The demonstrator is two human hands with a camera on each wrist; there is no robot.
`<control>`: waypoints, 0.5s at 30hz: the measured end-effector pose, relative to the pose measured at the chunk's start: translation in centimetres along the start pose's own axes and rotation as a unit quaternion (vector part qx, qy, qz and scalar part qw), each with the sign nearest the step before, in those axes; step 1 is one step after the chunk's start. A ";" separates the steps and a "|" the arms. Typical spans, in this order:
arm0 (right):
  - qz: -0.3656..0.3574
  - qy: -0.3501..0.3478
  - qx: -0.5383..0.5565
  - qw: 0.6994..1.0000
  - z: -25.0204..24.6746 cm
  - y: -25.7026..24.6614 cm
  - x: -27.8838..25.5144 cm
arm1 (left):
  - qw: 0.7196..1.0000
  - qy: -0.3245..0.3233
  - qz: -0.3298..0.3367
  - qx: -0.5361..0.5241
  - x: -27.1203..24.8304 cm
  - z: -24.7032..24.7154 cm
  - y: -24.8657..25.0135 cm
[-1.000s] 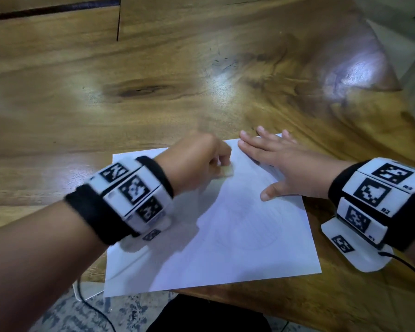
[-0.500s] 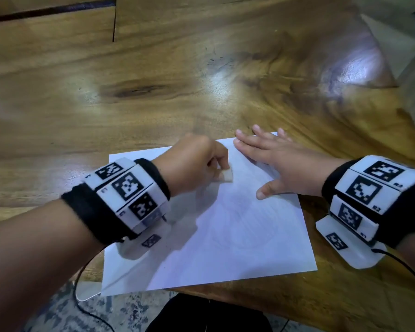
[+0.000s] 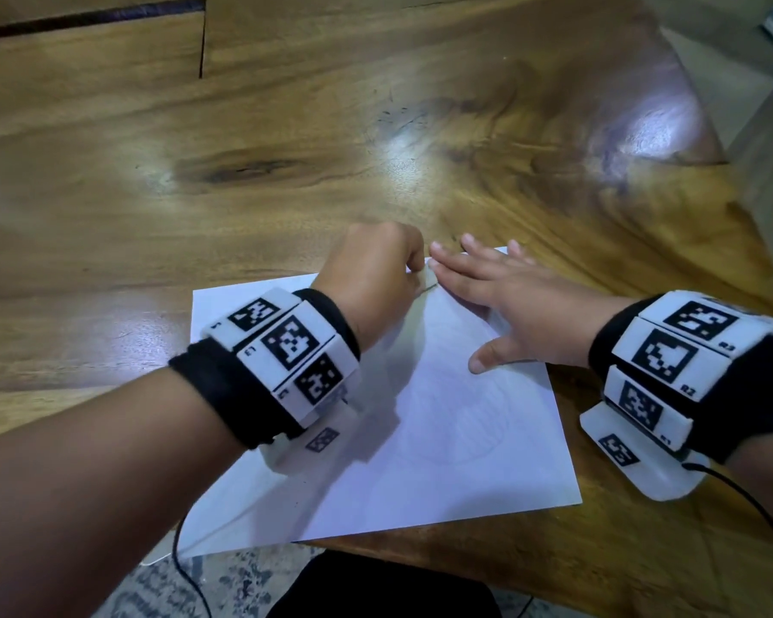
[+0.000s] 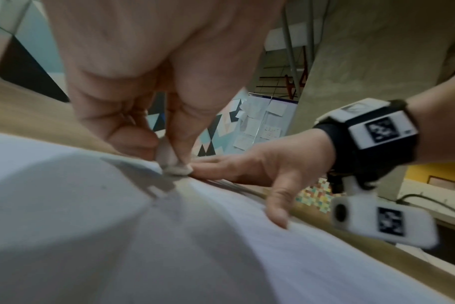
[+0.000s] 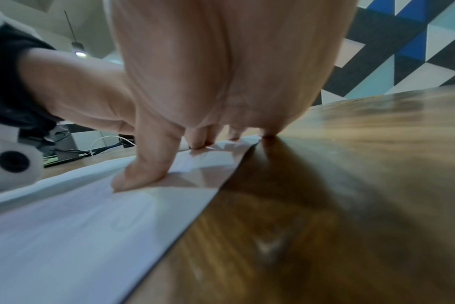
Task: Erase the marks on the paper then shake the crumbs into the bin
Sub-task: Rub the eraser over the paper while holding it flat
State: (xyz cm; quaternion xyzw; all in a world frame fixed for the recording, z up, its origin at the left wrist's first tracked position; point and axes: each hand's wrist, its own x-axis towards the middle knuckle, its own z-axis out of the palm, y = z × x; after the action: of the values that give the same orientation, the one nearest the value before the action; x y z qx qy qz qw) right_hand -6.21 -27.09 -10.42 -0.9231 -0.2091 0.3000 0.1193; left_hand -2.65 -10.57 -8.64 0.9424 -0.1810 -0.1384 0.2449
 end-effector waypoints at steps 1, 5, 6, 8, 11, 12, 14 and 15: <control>0.001 -0.002 0.000 1.000 0.0 0.0 0.0 | 1.000 -0.014 0.004 0.002 -0.4 0.3 0.1; 0.001 -0.004 0.003 1.000 -0.1 -0.1 -0.1 | 0.996 -0.085 0.022 0.003 -1.2 0.2 0.0; 0.002 -0.005 0.003 1.000 -0.1 -0.1 -0.1 | 0.997 -0.073 0.022 0.001 -0.7 0.0 -0.1; 0.001 -0.004 0.003 1.000 0.0 -0.1 -0.1 | 0.999 -0.023 0.024 0.006 0.3 -0.1 -0.4; 0.000 -0.004 0.008 1.000 0.0 0.0 0.0 | 0.998 -0.034 0.041 0.022 0.0 -0.1 -0.7; 0.001 -0.003 0.009 1.000 0.0 0.0 -0.1 | 0.996 -0.066 0.060 0.029 -0.5 -0.1 -1.0; 0.001 -0.001 0.014 1.000 0.0 0.0 -0.1 | 0.984 -0.130 0.107 0.050 -1.7 -0.2 -1.6; 0.000 0.000 0.017 1.000 0.0 0.0 -0.2 | 0.980 -0.145 0.122 0.059 -1.8 -0.3 -1.9</control>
State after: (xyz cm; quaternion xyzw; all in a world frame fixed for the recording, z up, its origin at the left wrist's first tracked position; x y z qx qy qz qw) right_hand -6.31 -27.17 -10.31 -0.9211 -0.2036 0.3031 0.1351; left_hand -3.65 -8.14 -9.03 0.8959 -0.3359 -0.2317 0.1754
